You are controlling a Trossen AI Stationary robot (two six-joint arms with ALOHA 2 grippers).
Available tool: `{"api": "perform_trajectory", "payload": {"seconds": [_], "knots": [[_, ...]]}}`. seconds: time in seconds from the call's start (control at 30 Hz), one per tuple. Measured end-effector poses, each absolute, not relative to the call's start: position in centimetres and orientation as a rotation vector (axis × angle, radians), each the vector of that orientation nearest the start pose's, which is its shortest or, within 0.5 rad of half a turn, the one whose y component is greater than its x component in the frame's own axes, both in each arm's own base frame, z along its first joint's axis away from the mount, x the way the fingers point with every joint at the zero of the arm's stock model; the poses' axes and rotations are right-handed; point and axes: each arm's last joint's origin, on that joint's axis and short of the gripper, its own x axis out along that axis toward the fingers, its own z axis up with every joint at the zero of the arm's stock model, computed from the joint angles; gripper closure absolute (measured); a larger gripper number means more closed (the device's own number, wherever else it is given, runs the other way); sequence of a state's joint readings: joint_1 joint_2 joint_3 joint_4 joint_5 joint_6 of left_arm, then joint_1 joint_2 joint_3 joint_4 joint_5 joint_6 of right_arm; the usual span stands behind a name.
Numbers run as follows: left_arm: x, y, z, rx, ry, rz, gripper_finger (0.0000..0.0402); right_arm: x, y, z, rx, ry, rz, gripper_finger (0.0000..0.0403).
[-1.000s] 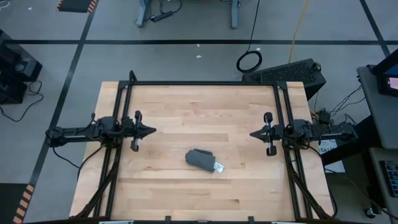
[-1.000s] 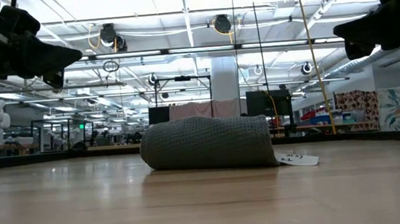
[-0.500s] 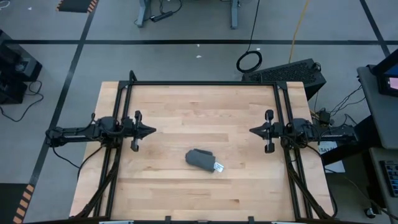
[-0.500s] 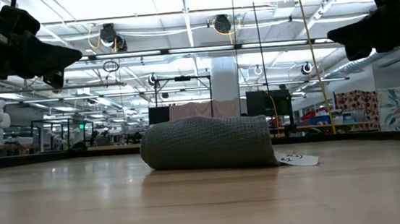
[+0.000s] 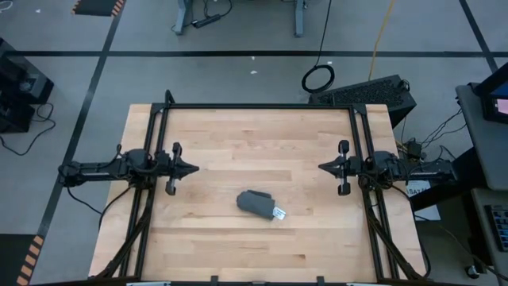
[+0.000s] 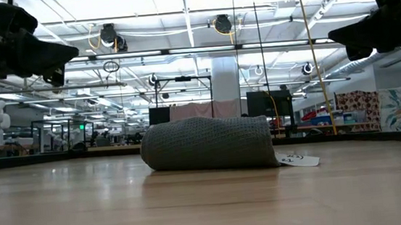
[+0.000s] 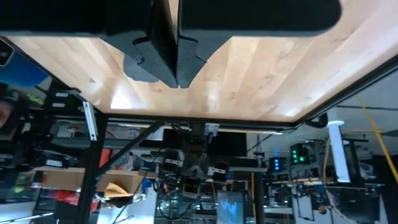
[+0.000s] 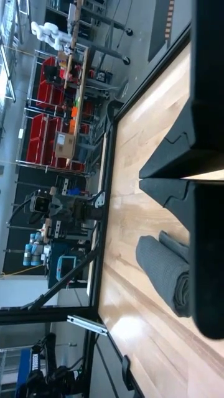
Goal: Roll towel into tight, uniform cylinder
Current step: Return to Home Position
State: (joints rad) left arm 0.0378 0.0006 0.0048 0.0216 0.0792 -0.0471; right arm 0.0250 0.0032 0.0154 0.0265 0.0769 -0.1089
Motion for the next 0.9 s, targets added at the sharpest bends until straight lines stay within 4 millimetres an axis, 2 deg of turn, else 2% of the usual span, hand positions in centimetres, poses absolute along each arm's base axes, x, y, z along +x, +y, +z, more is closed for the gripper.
{"api": "perform_trajectory", "payload": {"seconds": [0.27,0.47,0.9], "knots": [[9.74,0.35,16.67,-0.046,-0.021,0.033,0.0398,9.68,0.02,17.11,-0.107,-0.036,-0.054,0.0403],[9.74,0.36,16.65,-0.045,-0.021,0.035,0.0382,9.68,0.02,17.11,-0.107,-0.036,-0.054,0.0403],[9.74,0.38,16.66,-0.045,-0.021,0.04,0.0379,9.68,0.02,17.11,-0.107,-0.036,-0.054,0.0403]]}}
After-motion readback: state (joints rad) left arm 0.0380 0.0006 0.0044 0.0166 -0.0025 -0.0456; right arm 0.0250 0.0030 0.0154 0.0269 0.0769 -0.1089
